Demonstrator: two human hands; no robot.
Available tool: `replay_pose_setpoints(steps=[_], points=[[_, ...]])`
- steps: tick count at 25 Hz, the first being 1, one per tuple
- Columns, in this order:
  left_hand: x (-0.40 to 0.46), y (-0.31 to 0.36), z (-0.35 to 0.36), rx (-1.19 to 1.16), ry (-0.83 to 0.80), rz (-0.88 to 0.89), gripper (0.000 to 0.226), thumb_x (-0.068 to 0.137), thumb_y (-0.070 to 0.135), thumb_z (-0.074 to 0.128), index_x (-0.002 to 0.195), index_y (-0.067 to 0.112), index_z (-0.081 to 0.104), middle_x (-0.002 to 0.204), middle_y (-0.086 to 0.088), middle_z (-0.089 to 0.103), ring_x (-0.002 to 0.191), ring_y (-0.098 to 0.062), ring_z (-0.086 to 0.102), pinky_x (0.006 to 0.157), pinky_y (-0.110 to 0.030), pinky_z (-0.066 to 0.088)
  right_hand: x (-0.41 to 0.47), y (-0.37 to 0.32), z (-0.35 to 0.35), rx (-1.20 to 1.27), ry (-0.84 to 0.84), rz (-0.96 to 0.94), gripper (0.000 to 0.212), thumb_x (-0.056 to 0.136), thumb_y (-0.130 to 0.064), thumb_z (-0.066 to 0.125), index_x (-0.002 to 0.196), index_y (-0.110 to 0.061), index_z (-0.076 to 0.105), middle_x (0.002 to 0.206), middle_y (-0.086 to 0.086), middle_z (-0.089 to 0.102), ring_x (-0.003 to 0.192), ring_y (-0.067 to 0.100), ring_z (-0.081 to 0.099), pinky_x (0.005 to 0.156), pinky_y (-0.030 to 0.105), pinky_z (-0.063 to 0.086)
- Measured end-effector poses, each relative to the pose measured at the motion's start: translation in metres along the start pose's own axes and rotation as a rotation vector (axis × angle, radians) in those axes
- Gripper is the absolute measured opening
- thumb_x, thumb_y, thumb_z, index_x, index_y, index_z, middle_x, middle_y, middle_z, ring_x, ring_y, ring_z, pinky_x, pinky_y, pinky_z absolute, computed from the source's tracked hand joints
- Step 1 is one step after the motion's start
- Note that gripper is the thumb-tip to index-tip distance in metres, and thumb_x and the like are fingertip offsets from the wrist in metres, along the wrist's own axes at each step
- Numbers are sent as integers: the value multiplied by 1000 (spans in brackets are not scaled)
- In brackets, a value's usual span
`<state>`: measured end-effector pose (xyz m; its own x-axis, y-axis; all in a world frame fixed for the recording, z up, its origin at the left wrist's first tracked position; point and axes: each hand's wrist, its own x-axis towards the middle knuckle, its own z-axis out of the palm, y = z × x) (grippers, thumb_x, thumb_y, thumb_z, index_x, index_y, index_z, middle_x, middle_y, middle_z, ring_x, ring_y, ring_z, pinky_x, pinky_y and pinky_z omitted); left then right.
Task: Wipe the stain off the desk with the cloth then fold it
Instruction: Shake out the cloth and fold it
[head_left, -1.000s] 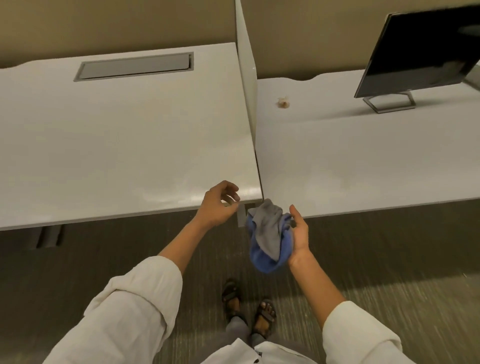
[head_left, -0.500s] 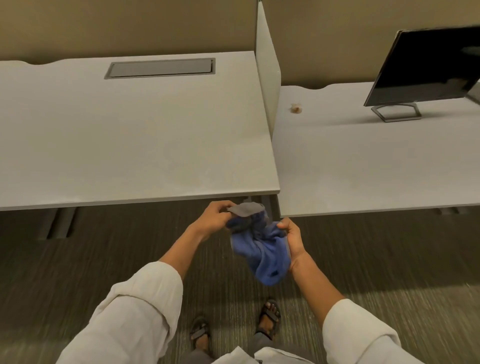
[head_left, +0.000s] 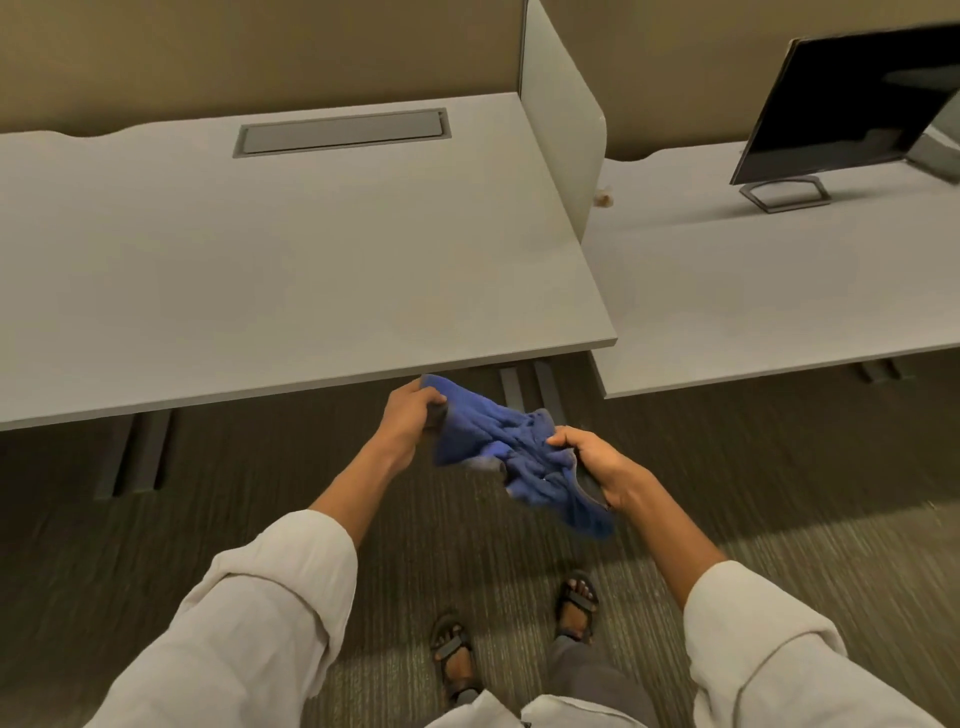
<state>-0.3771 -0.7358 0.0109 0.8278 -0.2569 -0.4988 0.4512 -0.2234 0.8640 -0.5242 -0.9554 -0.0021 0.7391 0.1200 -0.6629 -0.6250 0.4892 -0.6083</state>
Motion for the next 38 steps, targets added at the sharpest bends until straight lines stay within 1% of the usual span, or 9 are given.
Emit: replay_pose_setpoints(steps=[4, 7, 12, 16, 20, 24, 31, 35, 38], points=[[-14, 1, -25, -25, 22, -13, 11, 52, 13, 54, 53, 24, 56, 74, -4, 56, 74, -20, 50, 59, -31, 38, -1, 12, 13, -142, 93, -55, 30, 95, -29, 53, 113, -9, 67, 113, 17, 70, 101, 27, 69, 85, 37, 54], [-20, -2, -33, -112, 30, -24, 7, 51, 16, 58, 53, 23, 56, 76, -5, 56, 77, -20, 51, 63, -32, 40, 1, 12, 17, -242, 89, -115, 29, 99, -28, 51, 111, -4, 63, 105, 14, 70, 97, 24, 69, 80, 33, 56], [-19, -15, -43, -90, 75, -58, 39, 75, 30, 78, 105, 7, 68, 104, -13, 72, 96, -27, 68, 86, -44, 56, -1, 4, 25, -619, 201, -359, 27, 99, -27, 53, 93, -2, 62, 89, 16, 64, 85, 31, 63, 82, 40, 54], [-26, -14, -46, -33, 233, 104, 25, 74, 23, 80, 94, 15, 66, 93, -8, 71, 88, -24, 69, 76, -38, 57, -11, -7, 20, -848, 552, -566, 14, 94, -28, 60, 87, -17, 64, 82, 3, 67, 80, 19, 66, 74, 33, 55], [-31, -9, -49, -35, 252, 186, 18, 77, 11, 76, 92, 15, 68, 88, -4, 73, 83, -19, 69, 69, -31, 56, -20, -18, 17, -832, 610, -714, 9, 94, -35, 59, 88, -29, 61, 82, -5, 67, 75, 9, 65, 67, 23, 54], [-30, -7, -40, 61, 189, 250, 25, 84, 7, 70, 77, 30, 74, 73, 15, 74, 75, 2, 69, 61, -11, 49, -19, -19, 18, -910, 671, -656, 15, 96, -34, 56, 98, -21, 64, 88, 1, 68, 80, 17, 67, 76, 36, 58], [-38, -26, -9, -4, 189, 190, 14, 88, 35, 66, 87, 26, 76, 88, -1, 76, 88, -21, 72, 71, -35, 58, -18, -34, 39, -1228, 756, -594, 20, 99, -39, 46, 100, -27, 61, 93, 3, 69, 87, 25, 65, 78, 47, 56], [-47, -33, 10, -6, 131, 153, 21, 91, 32, 64, 82, 19, 77, 89, -8, 76, 90, -26, 71, 76, -40, 56, -12, -44, 49, -865, 611, -279, 19, 97, -27, 52, 100, -12, 63, 102, 15, 65, 95, 30, 63, 86, 46, 54], [-56, -33, 21, 10, 30, 179, 17, 92, 23, 64, 82, 18, 77, 90, -10, 75, 92, -26, 67, 76, -35, 51, -16, -43, 63, -430, 431, -176, 7, 95, -16, 60, 98, -10, 61, 102, 17, 64, 86, 22, 64, 67, 32, 59]])
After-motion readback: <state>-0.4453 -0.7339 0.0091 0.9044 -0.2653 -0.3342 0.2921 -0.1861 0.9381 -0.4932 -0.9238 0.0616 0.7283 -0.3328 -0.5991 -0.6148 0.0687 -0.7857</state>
